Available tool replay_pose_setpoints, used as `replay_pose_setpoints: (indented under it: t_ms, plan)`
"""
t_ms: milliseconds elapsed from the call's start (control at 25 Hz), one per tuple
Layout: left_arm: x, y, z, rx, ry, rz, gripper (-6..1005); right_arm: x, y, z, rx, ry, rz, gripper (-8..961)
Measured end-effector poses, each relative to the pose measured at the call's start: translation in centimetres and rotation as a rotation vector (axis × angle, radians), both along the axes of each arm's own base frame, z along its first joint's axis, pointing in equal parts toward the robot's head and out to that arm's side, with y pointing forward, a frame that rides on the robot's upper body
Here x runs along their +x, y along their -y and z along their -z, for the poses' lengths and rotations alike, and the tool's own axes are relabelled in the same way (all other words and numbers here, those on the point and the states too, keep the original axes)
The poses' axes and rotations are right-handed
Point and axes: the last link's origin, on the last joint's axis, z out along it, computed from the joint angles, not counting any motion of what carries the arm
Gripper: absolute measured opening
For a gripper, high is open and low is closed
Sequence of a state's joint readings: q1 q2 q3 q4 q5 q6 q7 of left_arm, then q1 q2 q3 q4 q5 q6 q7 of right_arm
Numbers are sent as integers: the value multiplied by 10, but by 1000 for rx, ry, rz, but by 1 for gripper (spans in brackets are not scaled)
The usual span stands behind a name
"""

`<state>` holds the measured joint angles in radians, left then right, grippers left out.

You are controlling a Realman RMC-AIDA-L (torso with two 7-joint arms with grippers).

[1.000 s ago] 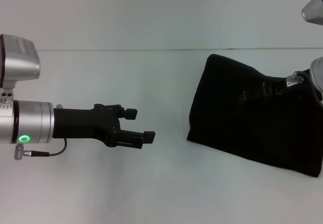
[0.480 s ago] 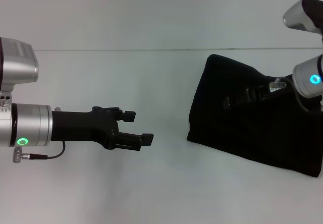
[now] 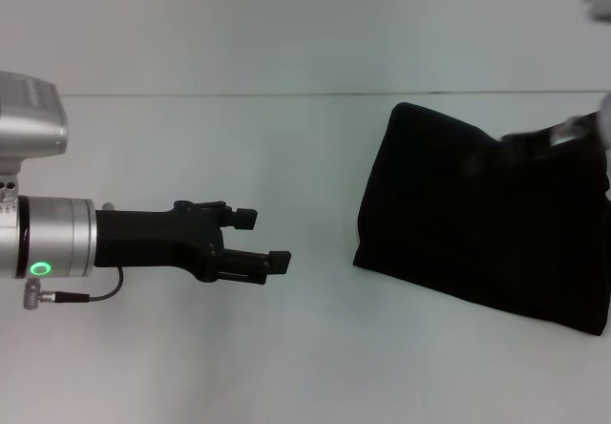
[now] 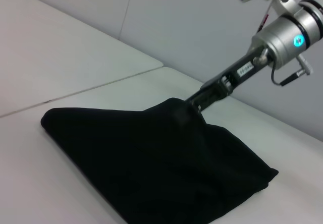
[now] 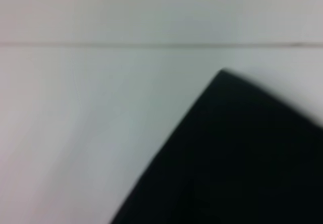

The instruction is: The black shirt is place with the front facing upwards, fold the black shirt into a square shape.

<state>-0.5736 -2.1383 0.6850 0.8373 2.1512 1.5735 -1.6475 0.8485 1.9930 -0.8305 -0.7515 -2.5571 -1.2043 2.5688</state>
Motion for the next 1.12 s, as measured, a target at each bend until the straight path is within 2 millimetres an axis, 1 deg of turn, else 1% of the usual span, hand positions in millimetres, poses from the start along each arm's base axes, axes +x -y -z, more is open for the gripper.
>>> replay_pose_setpoints:
  t_ms: [40,80,200,280,400,480,560,720,840,920,1120]
  plan:
    - [0,0,0,-1,0,1,949,7,1,-15,25,10,24,809]
    - [0,0,0,-1,0,1,949,7,1,-15,25,10,24,776]
    - [0,0,0,0,0,1,949,17,5,-36,49,27,71,677]
    - [0,0,-1,-1,0,1,949,26,8,-50,71,65,109,577]
    - [0,-1,-1,-1,-1,3,949,39,13,-64,89,144,172,426]
    - [1,-1,-1,-1,-1,4,949,48,15,-70,95,195,212,373]
    - [1,-1,-1,-1,-1,5,949,53,17,-72,98,216,233,319]
    - [1,-1,-1,-1,0,5,949,57,16,-76,120,227,244,213]
    - [2,-1,0,-1,0,6,949,61,14,-80,148,260,257,85]
    - [2,-1,0,-2,1,6,949,63,13,-79,153,278,260,0]
    - [1,0,0,-2,2,4,948,64,10,-73,156,283,254,-1]
